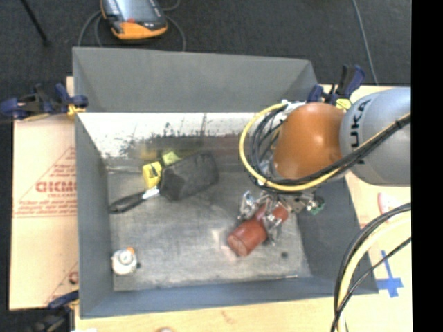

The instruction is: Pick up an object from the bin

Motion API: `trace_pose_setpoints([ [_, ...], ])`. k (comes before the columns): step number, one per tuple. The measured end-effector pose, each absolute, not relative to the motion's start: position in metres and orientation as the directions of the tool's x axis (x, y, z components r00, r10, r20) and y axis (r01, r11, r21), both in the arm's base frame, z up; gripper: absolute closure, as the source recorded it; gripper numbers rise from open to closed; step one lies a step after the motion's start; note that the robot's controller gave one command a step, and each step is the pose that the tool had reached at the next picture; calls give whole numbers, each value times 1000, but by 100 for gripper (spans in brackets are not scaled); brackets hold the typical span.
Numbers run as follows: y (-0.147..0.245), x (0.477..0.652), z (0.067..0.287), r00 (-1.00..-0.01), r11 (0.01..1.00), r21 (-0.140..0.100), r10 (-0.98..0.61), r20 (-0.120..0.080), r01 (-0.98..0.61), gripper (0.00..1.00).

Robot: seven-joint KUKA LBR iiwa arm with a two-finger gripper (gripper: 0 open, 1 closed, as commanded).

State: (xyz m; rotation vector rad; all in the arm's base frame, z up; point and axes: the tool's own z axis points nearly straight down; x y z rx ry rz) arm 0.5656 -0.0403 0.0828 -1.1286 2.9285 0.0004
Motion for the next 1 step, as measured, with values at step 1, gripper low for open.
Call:
trace_pose_setpoints([
  [1, -40, 566, 83, -742, 742, -1, -671, -3, -671, 100],
])
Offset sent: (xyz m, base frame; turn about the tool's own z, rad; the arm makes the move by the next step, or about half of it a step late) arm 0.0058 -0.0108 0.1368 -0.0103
